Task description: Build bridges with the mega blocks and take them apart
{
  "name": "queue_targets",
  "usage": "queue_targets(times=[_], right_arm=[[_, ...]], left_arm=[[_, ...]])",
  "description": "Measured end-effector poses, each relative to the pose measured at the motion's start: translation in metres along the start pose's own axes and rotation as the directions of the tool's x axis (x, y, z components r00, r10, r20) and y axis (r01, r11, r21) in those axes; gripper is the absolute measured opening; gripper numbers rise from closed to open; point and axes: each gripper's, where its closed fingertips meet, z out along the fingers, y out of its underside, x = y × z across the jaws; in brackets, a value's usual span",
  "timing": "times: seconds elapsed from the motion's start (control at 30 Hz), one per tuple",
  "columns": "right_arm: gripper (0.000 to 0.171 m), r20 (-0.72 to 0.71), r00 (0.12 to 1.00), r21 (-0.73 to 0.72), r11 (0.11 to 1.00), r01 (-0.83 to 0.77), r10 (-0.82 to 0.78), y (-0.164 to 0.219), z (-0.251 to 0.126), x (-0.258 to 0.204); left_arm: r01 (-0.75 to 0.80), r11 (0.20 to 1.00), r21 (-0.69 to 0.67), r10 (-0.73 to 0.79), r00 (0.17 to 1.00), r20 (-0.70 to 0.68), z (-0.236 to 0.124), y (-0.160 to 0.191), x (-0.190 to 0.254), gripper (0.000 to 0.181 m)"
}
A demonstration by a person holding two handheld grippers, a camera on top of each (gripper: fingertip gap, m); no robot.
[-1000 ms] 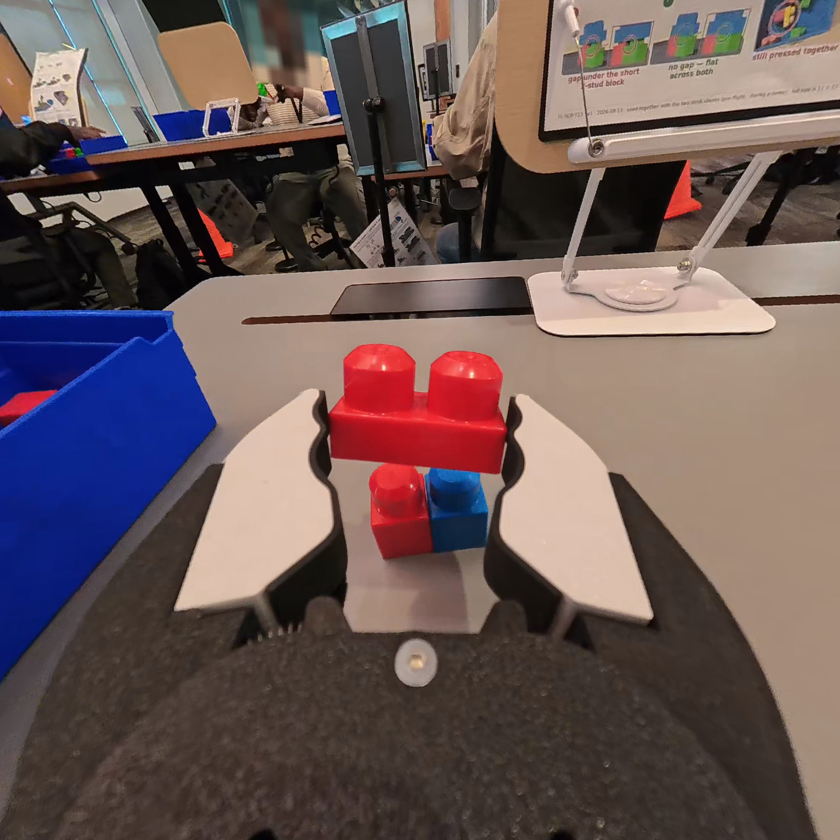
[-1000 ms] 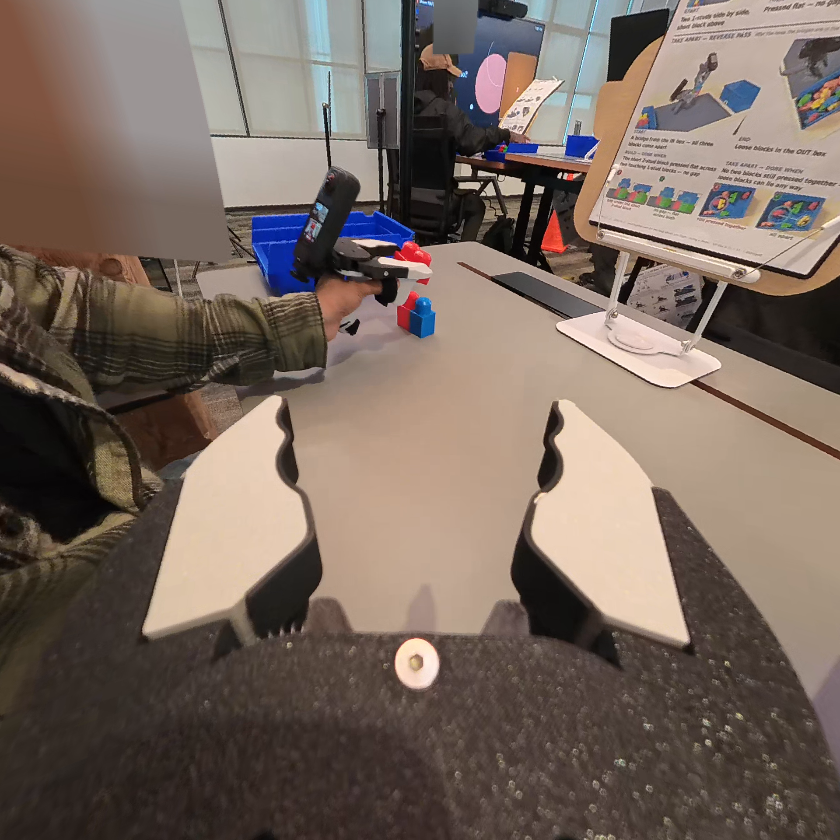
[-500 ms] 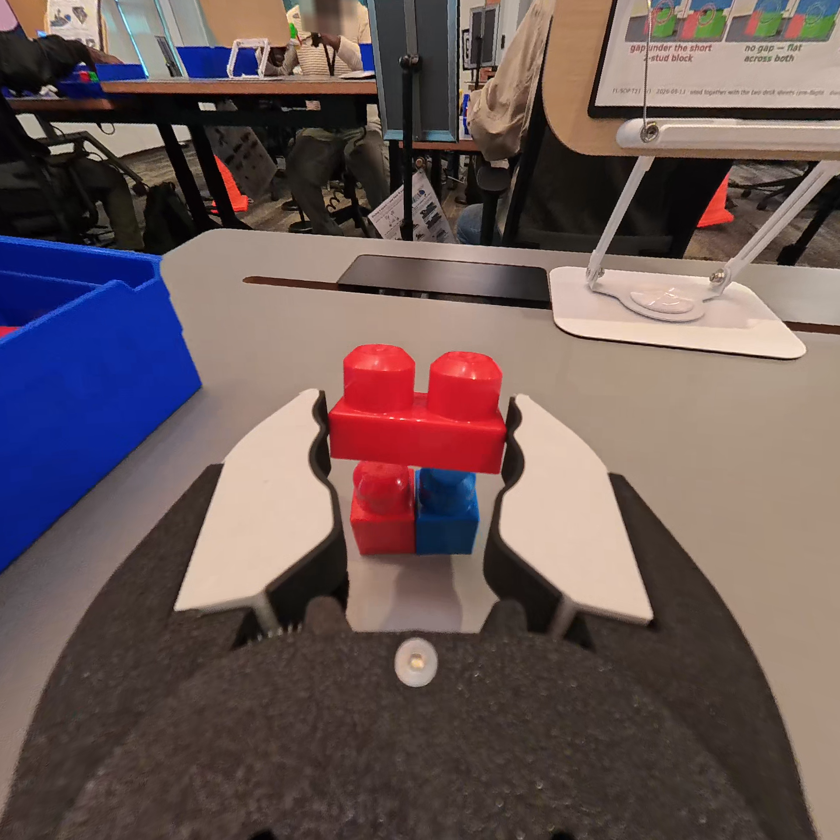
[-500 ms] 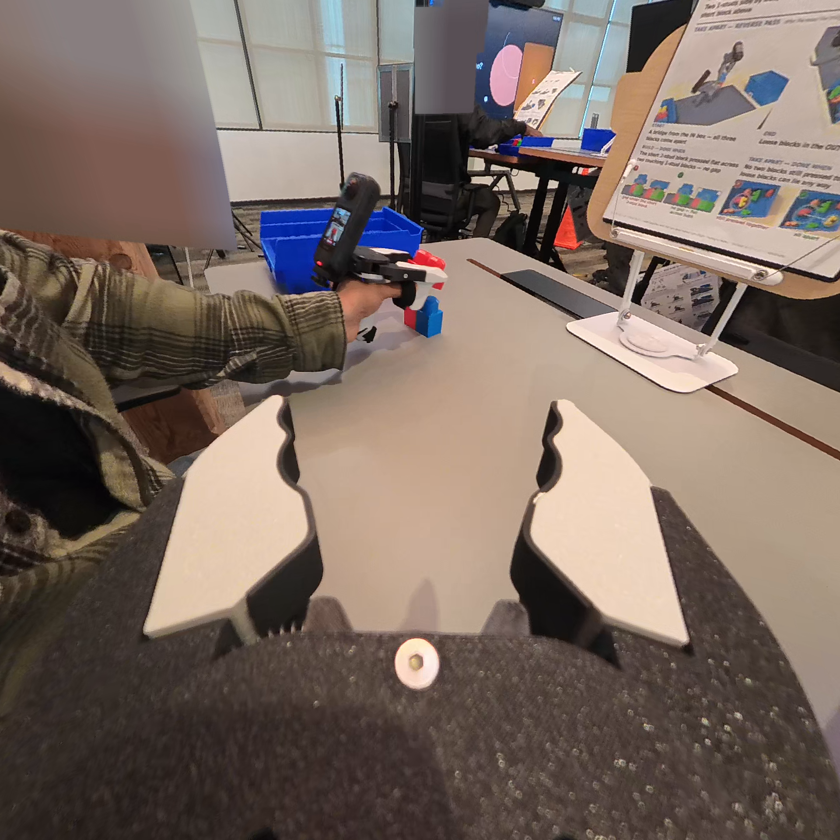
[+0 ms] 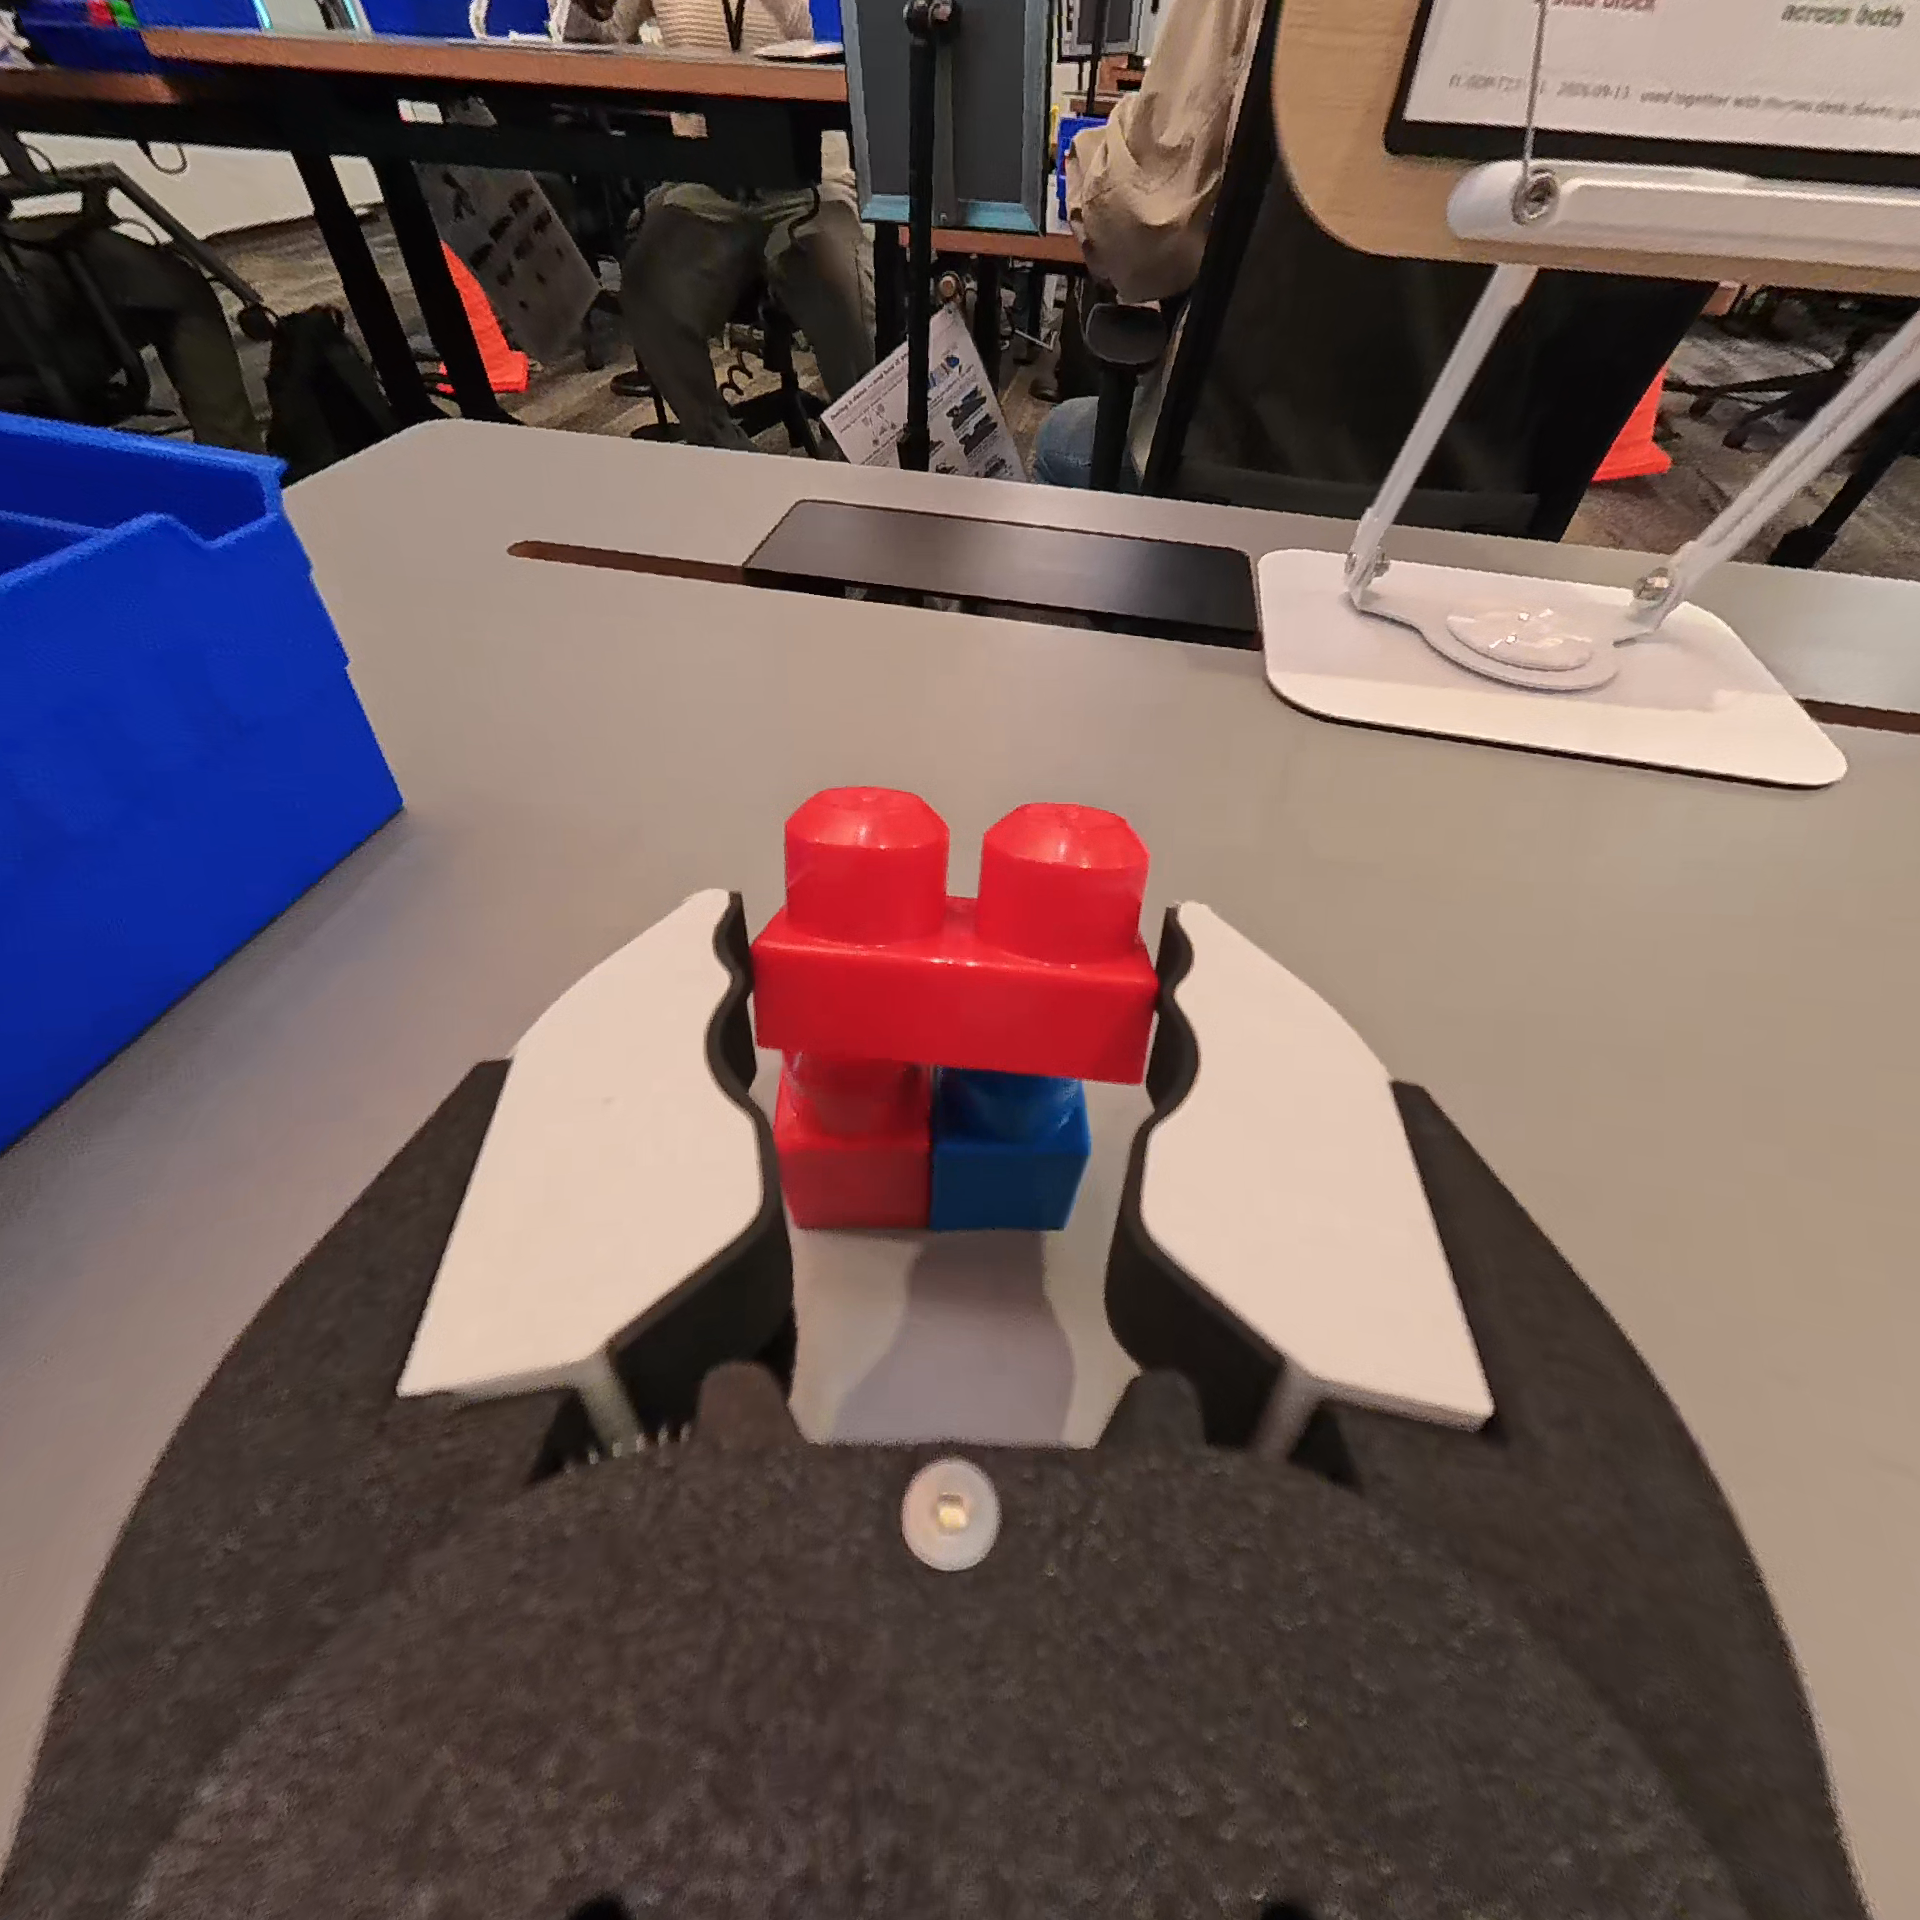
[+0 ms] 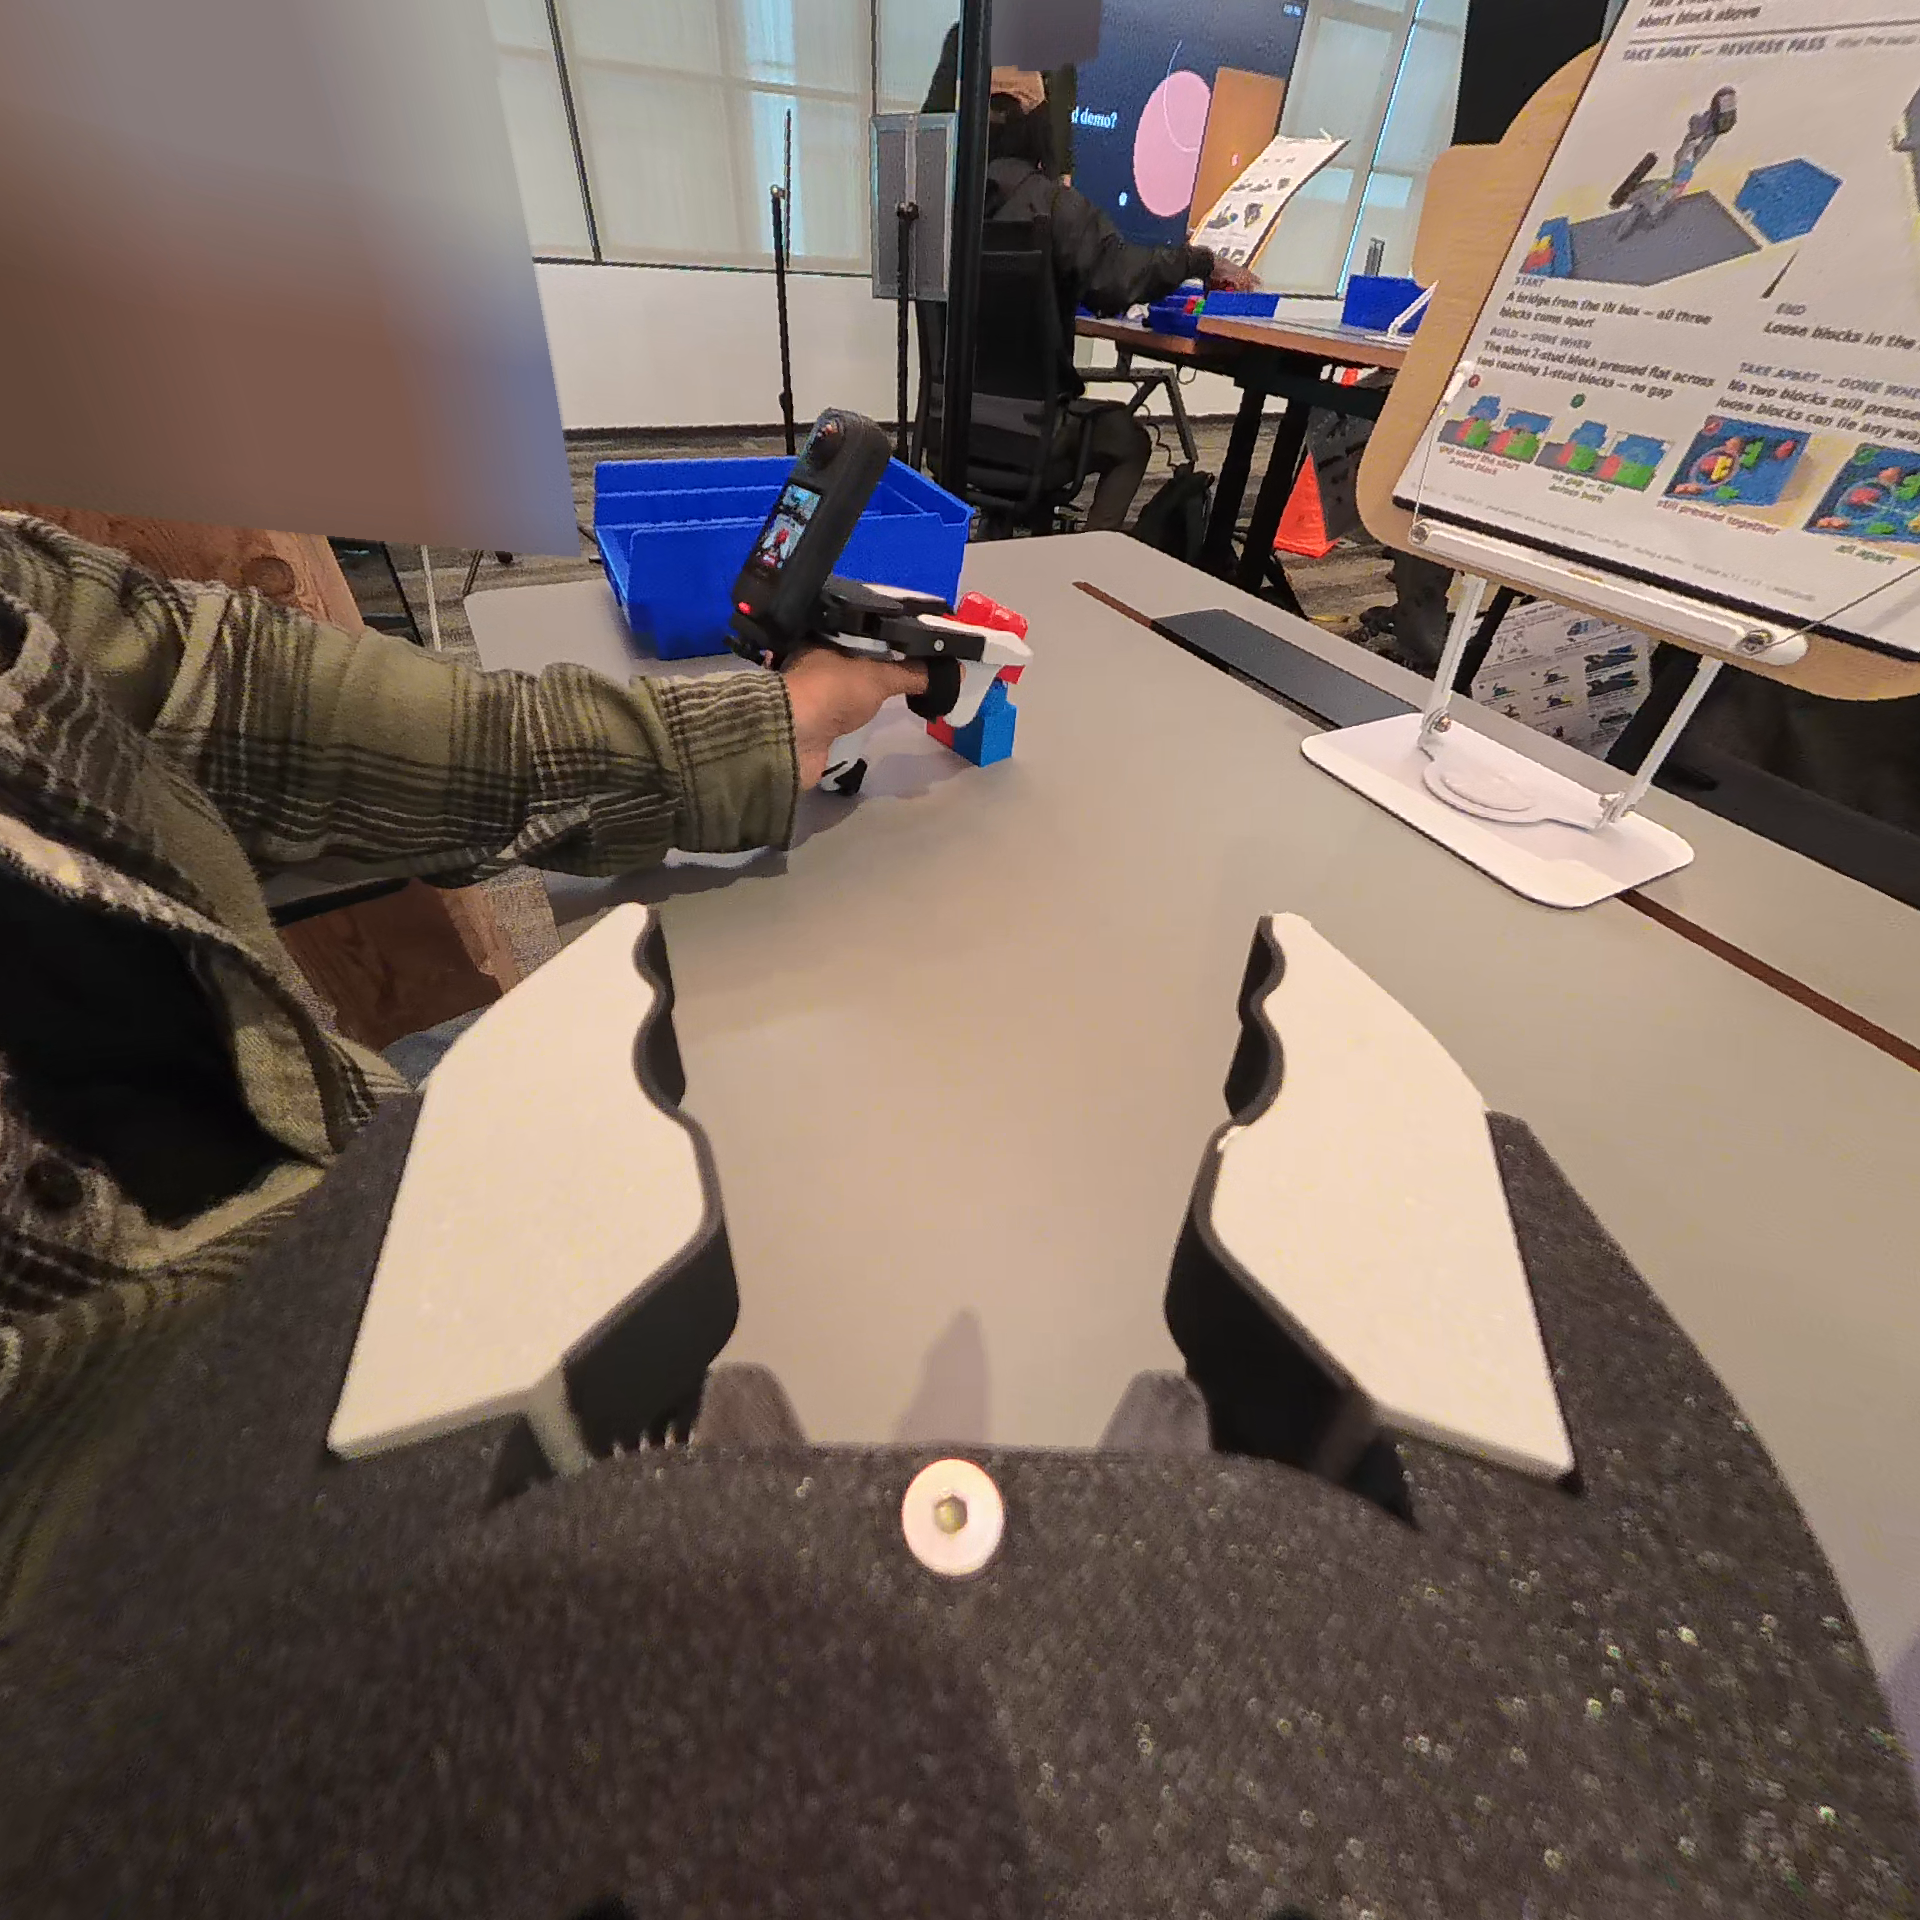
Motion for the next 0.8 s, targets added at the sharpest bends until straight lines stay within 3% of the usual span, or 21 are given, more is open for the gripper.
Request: queue_targets(times=[0.3, 0.8], right_arm=[[0.103, -0.001, 1.0, 0.005, 1.0, 0.011, -0.011, -0.004, -0.001, -0.002], [0.104, -0.017, 0.999, 0.015, 0.999, 0.028, -0.028, -0.009, -0.005, -0.001]], left_arm=[[0.031, 0.993, -0.115, -0.033, 0.999, -0.017, 0.006, 0.015, -0.001, 0.074], [0.097, 0.99, -0.105, -0.099, 0.995, -0.017, 0.001, 0.015, -0.008, 0.075]])
